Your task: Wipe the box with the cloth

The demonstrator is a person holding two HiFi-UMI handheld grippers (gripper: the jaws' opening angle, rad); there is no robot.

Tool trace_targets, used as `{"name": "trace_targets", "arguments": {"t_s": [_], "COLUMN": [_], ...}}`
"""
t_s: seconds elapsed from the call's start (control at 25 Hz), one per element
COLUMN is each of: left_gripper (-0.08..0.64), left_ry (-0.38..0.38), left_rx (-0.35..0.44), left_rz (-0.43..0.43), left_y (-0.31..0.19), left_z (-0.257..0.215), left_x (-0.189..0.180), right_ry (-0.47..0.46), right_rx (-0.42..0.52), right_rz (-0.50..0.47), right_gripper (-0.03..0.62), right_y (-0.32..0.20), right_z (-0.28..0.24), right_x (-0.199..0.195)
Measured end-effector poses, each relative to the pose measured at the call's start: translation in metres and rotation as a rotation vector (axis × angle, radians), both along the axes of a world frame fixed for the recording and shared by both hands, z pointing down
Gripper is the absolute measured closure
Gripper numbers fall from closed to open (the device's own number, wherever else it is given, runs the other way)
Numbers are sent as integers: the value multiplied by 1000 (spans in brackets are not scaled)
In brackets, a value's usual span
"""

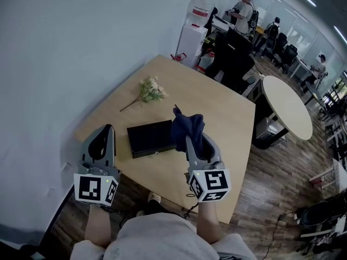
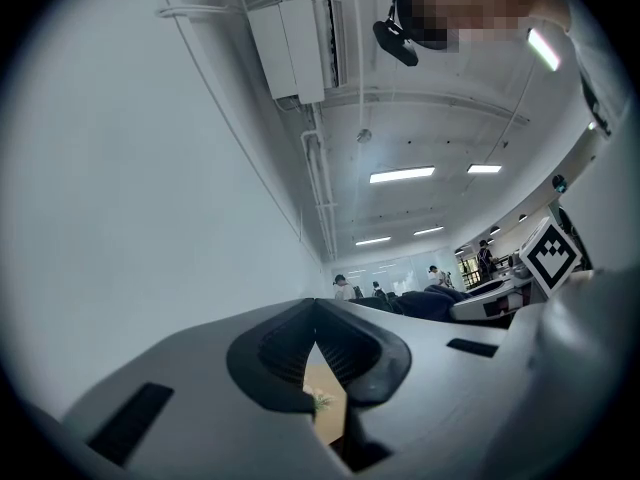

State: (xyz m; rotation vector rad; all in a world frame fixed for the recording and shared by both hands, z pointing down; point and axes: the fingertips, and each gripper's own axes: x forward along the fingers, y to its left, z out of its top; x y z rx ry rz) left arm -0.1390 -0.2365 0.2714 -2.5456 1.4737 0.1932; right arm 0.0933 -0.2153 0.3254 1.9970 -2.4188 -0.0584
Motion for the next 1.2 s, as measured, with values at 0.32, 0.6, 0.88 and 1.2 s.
{"name": "trace_targets", "arguments": {"t_s": [0.32, 0.6, 0.88, 1.2], "left_gripper": [552, 552, 552, 552], "left_ry": [9, 14, 23, 16], "left_rx": [1, -5, -3, -5], "left_rz": [18, 13, 2, 12], "left_y": [3, 6, 15, 24], "left_z": [-1, 2, 2, 4], "left_x": [0, 1, 1, 9], "right_ry": [-1, 5, 4, 0], "right_rx": [57, 54, 70, 77], "right_rz": [20, 18, 14, 11], "right_gripper": [468, 466, 468, 468], "right_y": [11, 14, 23, 32], "right_z": [-10, -8, -10, -10], "right_x": [-3, -4, -4, -2]}}
